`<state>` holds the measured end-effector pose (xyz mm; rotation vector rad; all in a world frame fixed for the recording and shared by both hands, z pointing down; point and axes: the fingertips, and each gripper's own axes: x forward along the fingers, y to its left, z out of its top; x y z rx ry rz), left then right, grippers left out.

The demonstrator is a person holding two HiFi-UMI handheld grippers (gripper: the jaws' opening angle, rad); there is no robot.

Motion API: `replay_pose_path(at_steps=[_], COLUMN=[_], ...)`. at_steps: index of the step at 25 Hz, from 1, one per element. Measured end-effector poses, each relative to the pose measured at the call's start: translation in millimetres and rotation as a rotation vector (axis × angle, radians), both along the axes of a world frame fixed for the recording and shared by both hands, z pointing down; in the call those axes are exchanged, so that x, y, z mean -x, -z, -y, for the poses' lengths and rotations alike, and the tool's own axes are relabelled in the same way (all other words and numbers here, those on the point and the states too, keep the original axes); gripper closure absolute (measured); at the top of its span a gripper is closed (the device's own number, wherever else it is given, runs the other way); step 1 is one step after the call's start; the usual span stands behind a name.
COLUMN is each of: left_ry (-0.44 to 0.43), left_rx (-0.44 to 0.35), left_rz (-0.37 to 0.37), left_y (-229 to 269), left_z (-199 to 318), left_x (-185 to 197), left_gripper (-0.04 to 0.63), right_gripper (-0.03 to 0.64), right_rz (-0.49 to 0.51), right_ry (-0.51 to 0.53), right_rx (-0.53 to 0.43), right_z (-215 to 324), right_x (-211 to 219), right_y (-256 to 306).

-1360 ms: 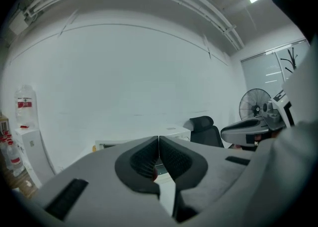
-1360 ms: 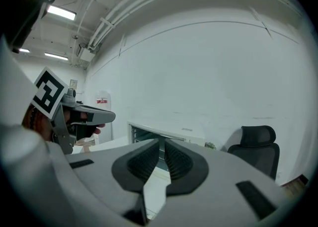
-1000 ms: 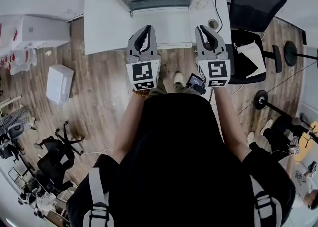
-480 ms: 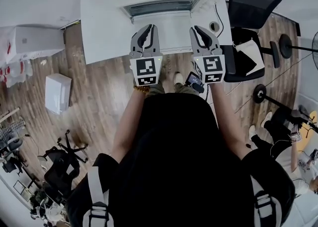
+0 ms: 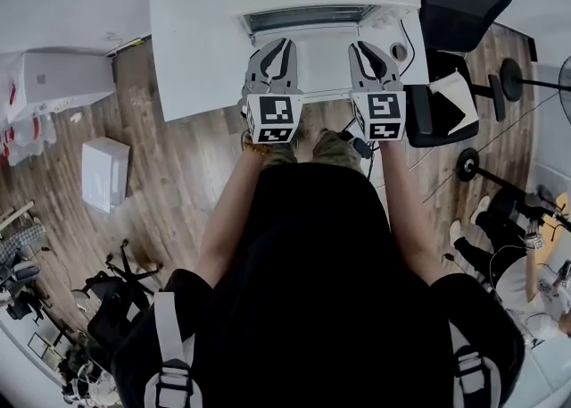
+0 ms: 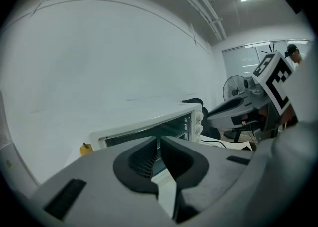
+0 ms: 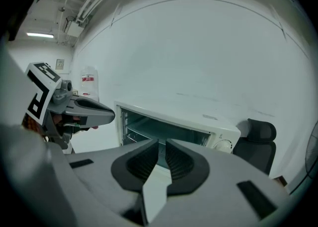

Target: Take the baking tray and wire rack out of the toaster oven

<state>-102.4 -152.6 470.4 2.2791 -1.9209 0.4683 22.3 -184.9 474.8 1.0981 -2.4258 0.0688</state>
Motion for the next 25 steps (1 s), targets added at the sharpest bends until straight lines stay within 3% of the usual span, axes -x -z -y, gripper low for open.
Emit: replay_pose_path(at_steps=[7, 9, 14, 16, 21, 25], left_ry=[-0.019, -0.021, 0.072, 0.104, 0.184, 0.232], left_rx=[0.081, 0.114, 0.184, 0.195, 0.216, 0.243], left_rz=[-0.05, -0.091, -0.338, -0.396, -0.662, -0.821], left_y=[-30, -38, -63, -71, -89, -108], left_z=[8, 13, 25, 31, 40, 42], left_x=[3, -3, 5, 9, 20, 24], left_gripper=[0.571, 0.571, 0.571, 0.571, 0.571, 0.571], right_gripper=[0.581, 0.581, 0.581, 0.581, 0.581, 0.556], right_rz=[-0.104, -0.076, 0.158, 0.197, 0.323, 0.374], right_ry=[0.015, 0.01, -0.11, -0.132, -0.202, -0.225], right_rx=[-0.037, 0.002, 0.184, 0.22, 0.317, 0.37], right_z=[3, 7, 24, 31, 41, 46], right_x=[10, 12, 17, 19, 23, 27], right_y=[-13, -22, -54, -66, -88, -100])
